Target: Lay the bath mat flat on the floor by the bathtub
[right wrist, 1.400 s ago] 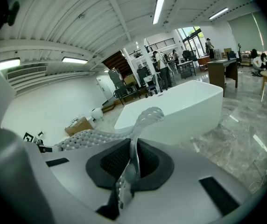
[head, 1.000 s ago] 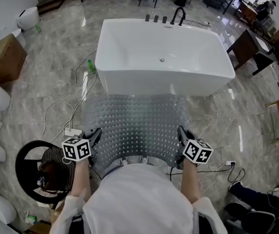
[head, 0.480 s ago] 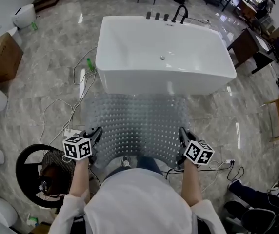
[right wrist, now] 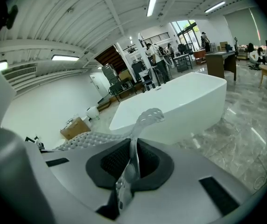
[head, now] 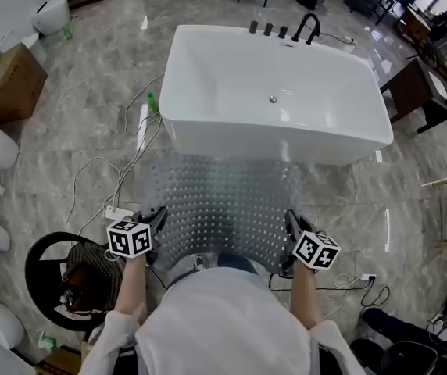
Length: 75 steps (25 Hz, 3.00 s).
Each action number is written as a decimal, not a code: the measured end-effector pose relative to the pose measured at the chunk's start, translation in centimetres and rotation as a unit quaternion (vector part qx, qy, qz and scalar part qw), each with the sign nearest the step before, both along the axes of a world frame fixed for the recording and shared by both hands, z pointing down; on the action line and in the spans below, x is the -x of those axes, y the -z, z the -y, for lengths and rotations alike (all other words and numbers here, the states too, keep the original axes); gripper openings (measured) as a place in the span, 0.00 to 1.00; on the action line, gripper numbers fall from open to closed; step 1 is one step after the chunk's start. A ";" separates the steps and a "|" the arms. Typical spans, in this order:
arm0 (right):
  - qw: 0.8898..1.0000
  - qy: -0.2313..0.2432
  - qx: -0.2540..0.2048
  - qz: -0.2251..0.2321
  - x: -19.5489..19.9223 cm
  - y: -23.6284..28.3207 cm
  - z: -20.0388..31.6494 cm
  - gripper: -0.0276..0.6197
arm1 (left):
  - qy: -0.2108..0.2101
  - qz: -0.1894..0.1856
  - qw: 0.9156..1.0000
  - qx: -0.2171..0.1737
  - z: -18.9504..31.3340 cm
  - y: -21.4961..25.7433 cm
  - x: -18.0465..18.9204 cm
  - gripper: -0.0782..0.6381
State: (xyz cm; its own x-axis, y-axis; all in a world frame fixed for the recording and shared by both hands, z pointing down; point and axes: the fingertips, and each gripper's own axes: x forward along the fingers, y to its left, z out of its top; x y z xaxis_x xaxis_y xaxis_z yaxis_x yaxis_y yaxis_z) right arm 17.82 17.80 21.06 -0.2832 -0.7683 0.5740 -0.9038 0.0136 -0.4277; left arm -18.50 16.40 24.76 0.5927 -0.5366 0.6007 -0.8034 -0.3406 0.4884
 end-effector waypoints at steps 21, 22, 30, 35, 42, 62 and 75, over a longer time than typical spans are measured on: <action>0.999 0.025 0.024 -0.014 -1.3 -3.5 10.5 0.10 | 0.038 0.033 0.999 0.010 7.6 -2.2 -1.0 0.17; 0.999 0.021 0.025 -0.015 -1.0 -3.6 10.5 0.10 | 0.033 0.034 0.999 0.009 7.8 -2.3 -0.9 0.17; 0.999 -0.009 0.026 -0.026 -0.1 -4.5 10.9 0.10 | 0.011 0.055 0.998 0.010 10.3 -3.8 0.4 0.17; 0.998 -0.023 0.027 -0.046 -0.6 -6.1 11.4 0.10 | 0.004 0.068 0.998 0.012 11.7 -5.5 0.5 0.17; 0.996 -0.029 0.037 -0.069 -1.3 -9.8 12.9 0.10 | 0.003 0.083 0.996 0.024 13.4 -9.3 -0.1 0.17; 0.993 -0.016 0.066 -0.097 -2.2 -23.7 16.8 0.10 | 0.011 0.147 0.988 0.052 16.9 -23.0 0.5 0.17; 0.990 -0.015 0.101 -0.099 -3.2 -34.9 17.5 0.10 | 0.005 0.163 0.983 0.080 17.8 -33.4 -1.0 0.17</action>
State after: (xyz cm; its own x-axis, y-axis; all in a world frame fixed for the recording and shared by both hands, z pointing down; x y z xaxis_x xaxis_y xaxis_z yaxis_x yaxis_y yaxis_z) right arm 21.07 0.28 56.01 -0.1284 -0.6387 0.7587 -0.9689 -0.0825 -0.2335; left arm -17.52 -1.41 58.16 0.3509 -0.4249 0.8344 -0.9286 -0.2726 0.2517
